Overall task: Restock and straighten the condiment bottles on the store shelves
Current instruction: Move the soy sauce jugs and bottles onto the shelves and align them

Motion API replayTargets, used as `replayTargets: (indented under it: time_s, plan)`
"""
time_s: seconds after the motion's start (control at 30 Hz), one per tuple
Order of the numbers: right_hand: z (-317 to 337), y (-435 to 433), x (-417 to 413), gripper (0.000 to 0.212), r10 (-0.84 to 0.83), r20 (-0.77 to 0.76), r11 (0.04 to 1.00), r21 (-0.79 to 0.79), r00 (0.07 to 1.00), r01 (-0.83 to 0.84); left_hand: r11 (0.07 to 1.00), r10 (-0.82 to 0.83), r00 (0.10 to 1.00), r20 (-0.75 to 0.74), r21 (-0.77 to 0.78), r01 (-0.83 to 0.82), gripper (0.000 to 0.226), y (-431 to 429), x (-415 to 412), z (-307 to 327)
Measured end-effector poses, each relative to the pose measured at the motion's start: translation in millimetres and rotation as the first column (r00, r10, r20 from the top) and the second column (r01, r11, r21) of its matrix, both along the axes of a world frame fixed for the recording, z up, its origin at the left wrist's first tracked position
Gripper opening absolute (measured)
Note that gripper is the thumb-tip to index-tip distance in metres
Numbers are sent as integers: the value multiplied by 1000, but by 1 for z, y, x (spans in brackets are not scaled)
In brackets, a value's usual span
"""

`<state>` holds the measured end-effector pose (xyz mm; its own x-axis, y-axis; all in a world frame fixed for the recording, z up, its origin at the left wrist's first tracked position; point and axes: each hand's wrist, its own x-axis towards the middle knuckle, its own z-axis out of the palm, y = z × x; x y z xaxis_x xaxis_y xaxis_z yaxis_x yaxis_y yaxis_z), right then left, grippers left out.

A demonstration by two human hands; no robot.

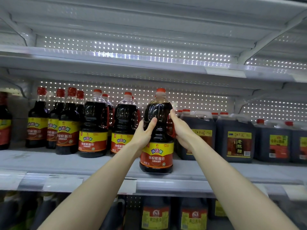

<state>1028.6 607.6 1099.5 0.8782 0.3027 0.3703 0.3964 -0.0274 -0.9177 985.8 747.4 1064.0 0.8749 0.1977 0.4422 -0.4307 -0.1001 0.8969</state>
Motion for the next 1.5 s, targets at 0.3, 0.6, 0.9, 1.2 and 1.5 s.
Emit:
replayTargets:
  time_s: [0.3, 0.6, 0.9, 1.2, 1.5]
  plan:
    - [-55, 6, -16, 54, 2, -4, 998, 58, 1000, -2, 998, -25, 999, -34, -53, 23, 73, 0, -4, -35]
    - [-72, 14, -11, 56, 4, 21, 989, 149, 1000, -7, 993, -88, 996, -30, -80, 85, 72, -1, 0, -38]
    - [-77, 16, 0, 59, 18, -2, 985, 173, 1000, -17, 992, -91, 996, 7, -85, 92, 71, 0, 10, -41]
    - [-78, 15, 1, 53, 27, -8, 982, 186, 1000, -25, 994, -65, 998, 21, -91, 67, 68, -3, 9, -42]
    - [-78, 16, 1, 57, 6, 7, 987, 160, 1000, -7, 995, -36, 999, 23, -88, 38, 67, -4, 6, -41]
